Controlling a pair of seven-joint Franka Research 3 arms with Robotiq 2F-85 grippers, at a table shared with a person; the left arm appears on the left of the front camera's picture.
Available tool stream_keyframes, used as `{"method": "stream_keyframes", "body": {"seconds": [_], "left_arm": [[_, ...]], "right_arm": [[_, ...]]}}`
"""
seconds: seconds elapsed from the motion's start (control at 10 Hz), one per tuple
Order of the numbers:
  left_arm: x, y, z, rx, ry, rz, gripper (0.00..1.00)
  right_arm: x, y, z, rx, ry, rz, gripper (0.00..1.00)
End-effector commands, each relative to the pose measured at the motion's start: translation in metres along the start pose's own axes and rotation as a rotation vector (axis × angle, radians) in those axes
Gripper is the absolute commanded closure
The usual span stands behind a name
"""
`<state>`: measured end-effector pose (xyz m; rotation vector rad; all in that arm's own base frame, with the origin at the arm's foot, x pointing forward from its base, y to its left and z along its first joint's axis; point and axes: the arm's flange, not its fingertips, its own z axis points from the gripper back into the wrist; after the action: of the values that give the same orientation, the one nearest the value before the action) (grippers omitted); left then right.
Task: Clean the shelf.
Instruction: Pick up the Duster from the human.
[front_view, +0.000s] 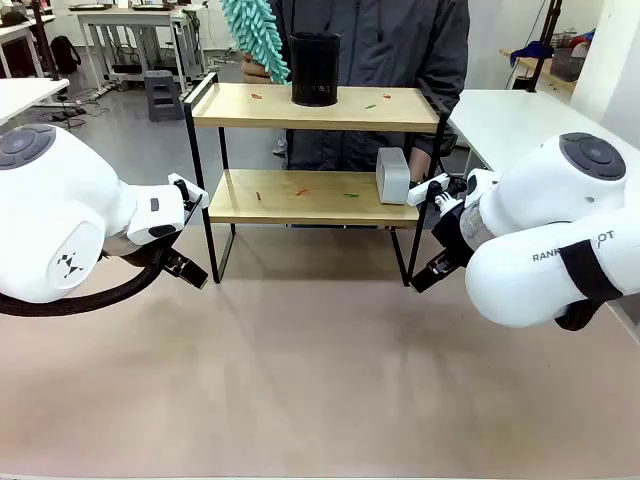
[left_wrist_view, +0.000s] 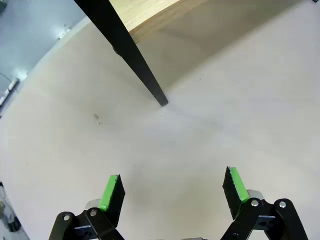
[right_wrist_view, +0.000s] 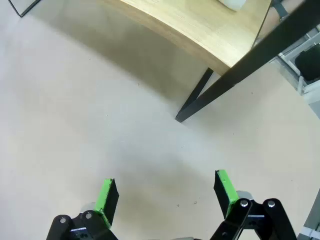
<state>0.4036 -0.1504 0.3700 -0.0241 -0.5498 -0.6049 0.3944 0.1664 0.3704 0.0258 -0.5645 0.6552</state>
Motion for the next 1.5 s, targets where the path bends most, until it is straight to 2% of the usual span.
{"method": "stream_keyframes", "body": {"seconds": [0.0,0.9,1.0,1.1,1.2,1.3,1.4], "left_arm": [[0.0,0.0,0.0,0.0,0.0,0.0,0.0],[0.0,0.0,0.0,0.0,0.0,0.001,0.0],[0.013,0.003,0.054,-0.117,-0.071,0.026,0.0],[0.014,0.02,0.112,-0.162,-0.019,0.166,0.0],[-0.009,0.057,0.168,-0.208,-0.106,0.269,0.0],[-0.04,0.091,0.191,-0.301,-0.176,0.372,0.0],[-0.078,0.123,0.2,-0.418,-0.247,0.478,0.0]], "right_arm": [[0.0,0.0,0.0,0.0,0.0,0.0,0.0],[0.0,0.0,0.0,0.0,0.0,0.001,0.0],[0.006,-0.003,0.064,0.039,0.012,-0.074,0.0],[0.0,-0.021,0.143,0.115,-0.048,-0.347,0.0],[-0.046,-0.059,0.224,0.22,-0.184,-0.549,0.0],[-0.094,-0.098,0.252,0.378,-0.261,-0.7,0.0],[-0.147,-0.132,0.251,0.544,-0.335,-0.869,0.0]]}}
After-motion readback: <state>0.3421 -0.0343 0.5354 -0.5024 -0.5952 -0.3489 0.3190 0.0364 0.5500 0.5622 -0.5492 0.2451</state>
